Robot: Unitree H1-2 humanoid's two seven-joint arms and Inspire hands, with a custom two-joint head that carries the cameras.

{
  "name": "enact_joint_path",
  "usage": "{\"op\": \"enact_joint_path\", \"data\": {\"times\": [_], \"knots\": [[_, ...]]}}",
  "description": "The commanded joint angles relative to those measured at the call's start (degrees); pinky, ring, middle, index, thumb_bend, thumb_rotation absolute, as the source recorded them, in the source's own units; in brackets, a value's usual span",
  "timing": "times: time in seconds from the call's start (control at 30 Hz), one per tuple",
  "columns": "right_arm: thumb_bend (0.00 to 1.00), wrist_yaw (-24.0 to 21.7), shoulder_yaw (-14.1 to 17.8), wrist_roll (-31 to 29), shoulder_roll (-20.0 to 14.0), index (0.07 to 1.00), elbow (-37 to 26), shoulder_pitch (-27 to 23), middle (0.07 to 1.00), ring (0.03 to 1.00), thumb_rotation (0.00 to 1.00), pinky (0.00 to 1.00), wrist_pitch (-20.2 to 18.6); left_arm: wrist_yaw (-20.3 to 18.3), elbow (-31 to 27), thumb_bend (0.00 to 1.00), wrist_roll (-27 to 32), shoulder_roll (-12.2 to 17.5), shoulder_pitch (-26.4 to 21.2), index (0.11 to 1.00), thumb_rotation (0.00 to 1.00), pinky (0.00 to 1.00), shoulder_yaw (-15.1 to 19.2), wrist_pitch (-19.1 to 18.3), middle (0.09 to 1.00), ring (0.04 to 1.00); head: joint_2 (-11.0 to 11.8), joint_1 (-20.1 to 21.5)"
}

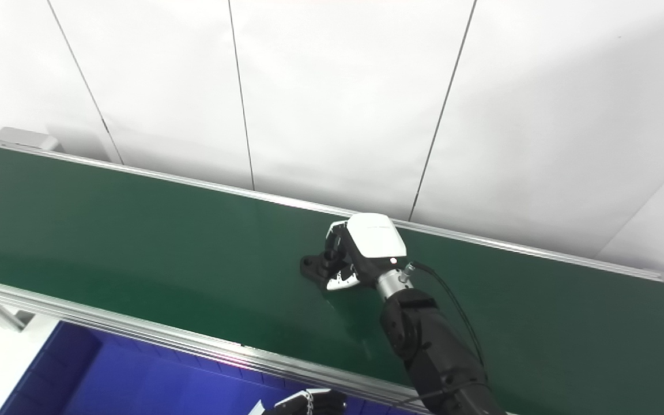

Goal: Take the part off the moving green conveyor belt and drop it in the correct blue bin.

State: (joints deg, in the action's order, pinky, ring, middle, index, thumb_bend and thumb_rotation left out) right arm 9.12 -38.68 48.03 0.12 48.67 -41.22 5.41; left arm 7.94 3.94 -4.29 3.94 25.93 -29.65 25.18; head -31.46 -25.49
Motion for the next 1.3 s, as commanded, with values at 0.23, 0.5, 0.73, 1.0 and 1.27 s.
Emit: {"op": "enact_joint_path", "data": {"times": [0.23, 0.5, 0.73, 1.0, 1.27], "knots": [[0.53, -10.7, -4.6, 2.9, 0.7, 0.500, -0.3, -0.2, 0.474, 0.373, 0.01, 0.29, -5.8, 0.5, -1.4, 0.91, -1.0, -0.6, 0.8, 0.759, 0.72, 0.69, -0.8, 1.7, 0.772, 0.765, -0.1, -0.4], [0.51, -16.4, -9.6, 6.6, -0.4, 0.548, 1.5, -0.8, 0.505, 0.400, 0.00, 0.32, -11.0, 0.3, -1.4, 0.90, -1.0, -0.5, 0.6, 0.765, 0.73, 0.69, -0.8, 1.7, 0.774, 0.767, -0.3, -0.1], [0.51, -20.5, -9.2, 6.4, -1.9, 0.547, -1.5, -0.9, 0.515, 0.401, 0.00, 0.33, -13.3, -0.3, -1.1, 0.91, -0.1, -0.6, 0.3, 0.765, 0.73, 0.69, -0.4, 1.7, 0.770, 0.760, -0.2, 0.5], [0.51, -31.2, -6.1, 3.8, -5.9, 0.562, -18.5, -0.6, 0.488, 0.405, 0.00, 0.32, -17.4, -0.6, -0.6, 0.89, 0.2, -0.4, -0.3, 0.770, 0.72, 0.69, -0.2, 1.7, 0.771, 0.763, -0.1, 1.1], [0.51, -40.0, -0.5, 2.6, -9.2, 0.545, -35.3, 0.0, 0.484, 0.380, 0.00, 0.29, -20.5, -0.3, -0.5, 0.89, 0.1, -0.6, -0.5, 0.765, 0.71, 0.69, -0.1, 1.7, 0.766, 0.760, -0.1, 1.6]]}}
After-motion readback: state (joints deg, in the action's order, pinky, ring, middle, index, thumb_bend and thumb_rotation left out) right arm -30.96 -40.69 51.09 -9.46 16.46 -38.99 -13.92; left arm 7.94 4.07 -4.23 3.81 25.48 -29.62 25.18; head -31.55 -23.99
